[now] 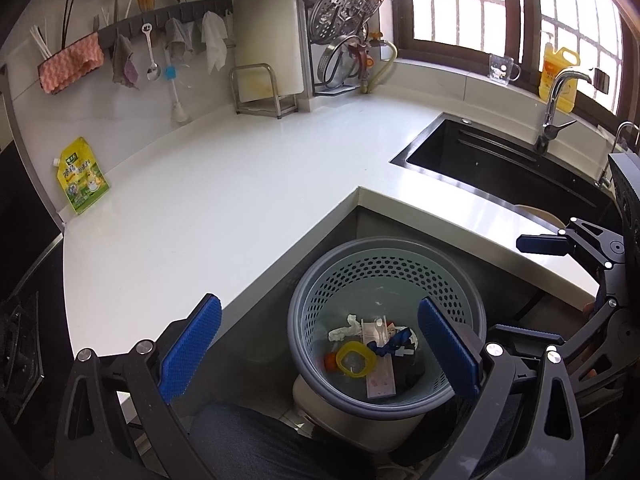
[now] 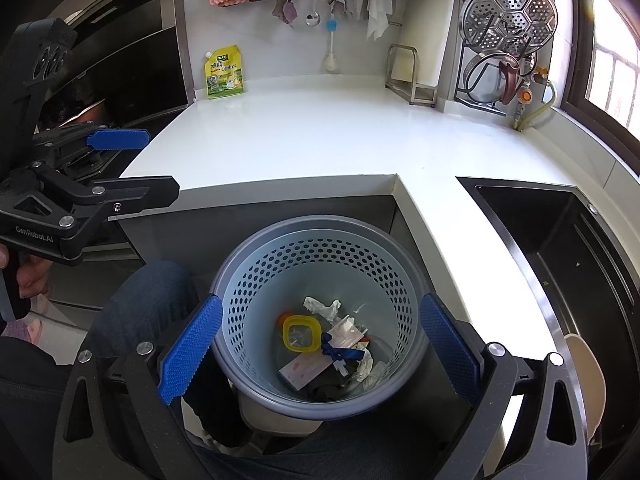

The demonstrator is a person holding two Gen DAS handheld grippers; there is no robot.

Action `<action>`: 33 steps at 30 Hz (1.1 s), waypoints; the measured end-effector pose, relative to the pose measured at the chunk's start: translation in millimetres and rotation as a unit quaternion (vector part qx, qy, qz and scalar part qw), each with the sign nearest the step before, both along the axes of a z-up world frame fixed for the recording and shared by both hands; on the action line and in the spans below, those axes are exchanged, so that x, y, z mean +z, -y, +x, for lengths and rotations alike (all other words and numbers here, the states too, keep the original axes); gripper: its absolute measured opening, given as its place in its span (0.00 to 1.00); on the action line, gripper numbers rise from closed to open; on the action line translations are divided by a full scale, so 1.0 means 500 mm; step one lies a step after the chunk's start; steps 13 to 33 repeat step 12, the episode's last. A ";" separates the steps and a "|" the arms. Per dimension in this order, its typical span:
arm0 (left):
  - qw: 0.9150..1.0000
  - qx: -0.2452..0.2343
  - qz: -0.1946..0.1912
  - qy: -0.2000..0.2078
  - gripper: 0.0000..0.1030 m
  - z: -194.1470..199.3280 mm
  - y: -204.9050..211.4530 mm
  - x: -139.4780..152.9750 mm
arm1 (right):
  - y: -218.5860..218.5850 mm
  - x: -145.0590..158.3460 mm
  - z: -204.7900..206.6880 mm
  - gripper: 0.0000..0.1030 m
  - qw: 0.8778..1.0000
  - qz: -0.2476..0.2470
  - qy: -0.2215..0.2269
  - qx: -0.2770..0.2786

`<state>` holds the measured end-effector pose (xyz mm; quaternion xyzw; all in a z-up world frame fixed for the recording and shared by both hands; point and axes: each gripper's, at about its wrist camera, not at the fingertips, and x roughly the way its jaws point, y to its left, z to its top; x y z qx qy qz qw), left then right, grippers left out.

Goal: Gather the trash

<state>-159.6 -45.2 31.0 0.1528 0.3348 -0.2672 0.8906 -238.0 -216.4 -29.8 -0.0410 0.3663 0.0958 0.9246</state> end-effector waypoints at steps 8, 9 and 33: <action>1.000 0.015 0.013 -0.001 0.94 0.006 -0.001 -0.001 | 0.006 0.000 0.003 0.92 1.000 0.003 0.003 -0.001; 1.000 0.014 0.011 -0.004 0.94 0.007 -0.001 -0.001 | 0.006 -0.001 0.003 0.92 1.000 0.004 0.003 -0.001; 1.000 0.012 0.012 -0.005 0.94 0.007 0.001 -0.002 | 0.007 -0.001 0.005 0.92 1.000 0.005 0.002 -0.001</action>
